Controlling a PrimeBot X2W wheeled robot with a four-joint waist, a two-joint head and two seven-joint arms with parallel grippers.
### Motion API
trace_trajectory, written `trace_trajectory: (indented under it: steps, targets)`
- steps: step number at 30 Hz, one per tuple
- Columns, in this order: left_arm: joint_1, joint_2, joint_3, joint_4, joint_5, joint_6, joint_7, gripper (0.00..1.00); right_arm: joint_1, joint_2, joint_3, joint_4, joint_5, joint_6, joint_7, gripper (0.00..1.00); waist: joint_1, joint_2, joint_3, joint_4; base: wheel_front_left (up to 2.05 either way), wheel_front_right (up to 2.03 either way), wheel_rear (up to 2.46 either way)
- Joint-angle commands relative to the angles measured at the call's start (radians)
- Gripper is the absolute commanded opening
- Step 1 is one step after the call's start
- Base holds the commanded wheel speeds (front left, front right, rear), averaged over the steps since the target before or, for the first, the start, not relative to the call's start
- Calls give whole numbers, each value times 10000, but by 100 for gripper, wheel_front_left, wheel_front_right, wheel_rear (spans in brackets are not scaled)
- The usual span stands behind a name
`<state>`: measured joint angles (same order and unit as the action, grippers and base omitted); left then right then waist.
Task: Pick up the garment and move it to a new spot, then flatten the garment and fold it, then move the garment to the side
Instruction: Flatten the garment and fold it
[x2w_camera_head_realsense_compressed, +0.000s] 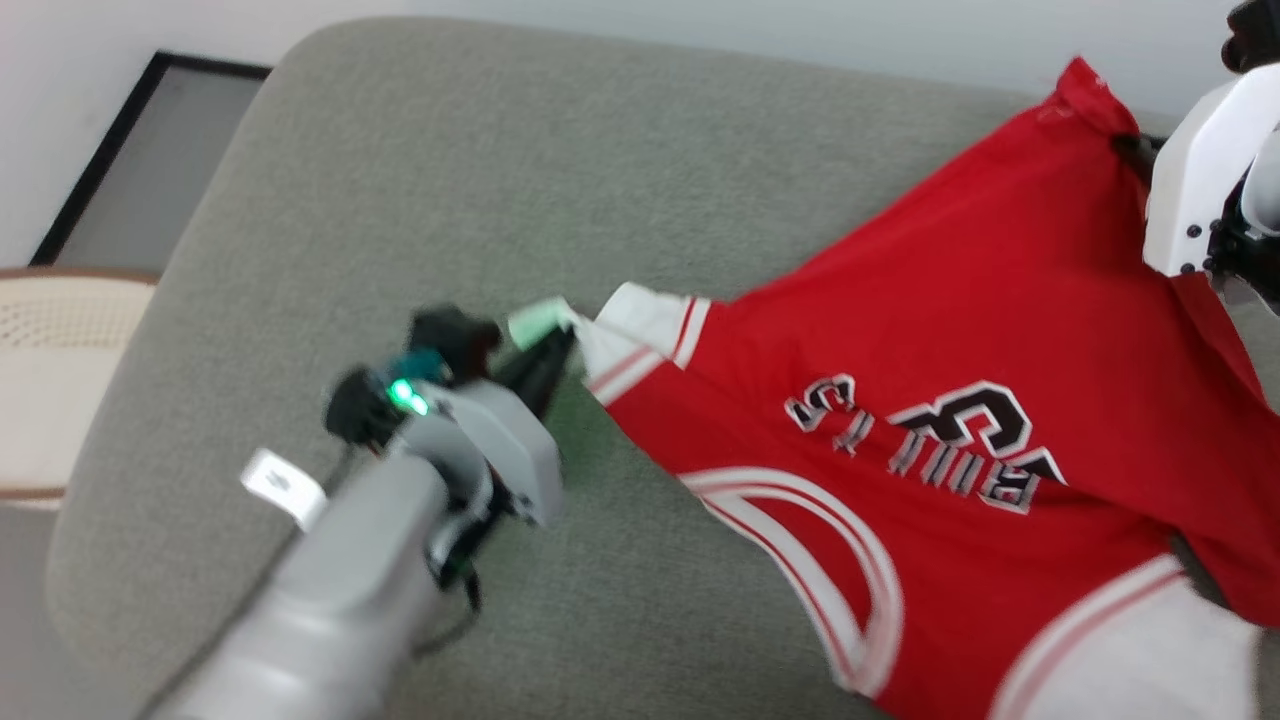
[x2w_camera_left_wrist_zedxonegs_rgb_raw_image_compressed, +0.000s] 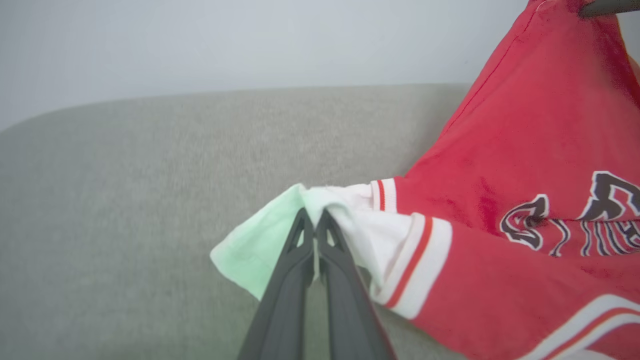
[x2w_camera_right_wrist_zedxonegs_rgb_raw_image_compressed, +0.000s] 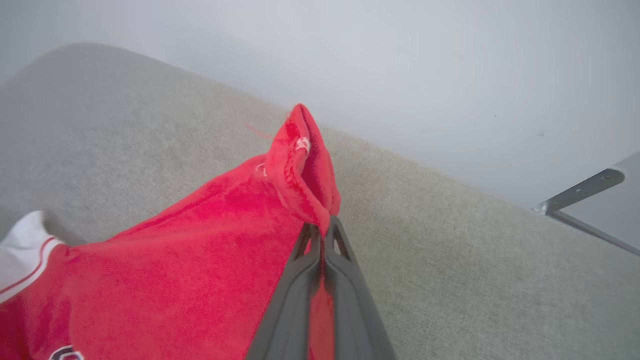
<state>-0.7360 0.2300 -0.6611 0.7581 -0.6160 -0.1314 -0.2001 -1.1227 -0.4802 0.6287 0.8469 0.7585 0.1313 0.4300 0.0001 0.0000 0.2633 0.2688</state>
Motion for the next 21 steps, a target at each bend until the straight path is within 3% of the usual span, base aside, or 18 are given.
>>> trace_trajectory:
  steps: [1, 11, 21]
  targets:
    - [-250, 195, 9, -34, -74, 18, 89, 0, -129, -33, 112, -107, 126, -12, -152, 0, -1, 0, -417, -437, 0, 0, 0]
    - [-3175, 2137, -750, -463, -850, 17, 2017, 0, -1148, -228, 619, -653, 526, -12, -1337, 0, -1, 0, -1005, -1825, 0, 0, 0]
    - [-5877, 2831, -984, 258, -1169, 16, 3157, 0, -2134, 367, 177, -143, 131, -12, -2081, 0, -1, 0, -1193, -2987, 0, 0, 0]
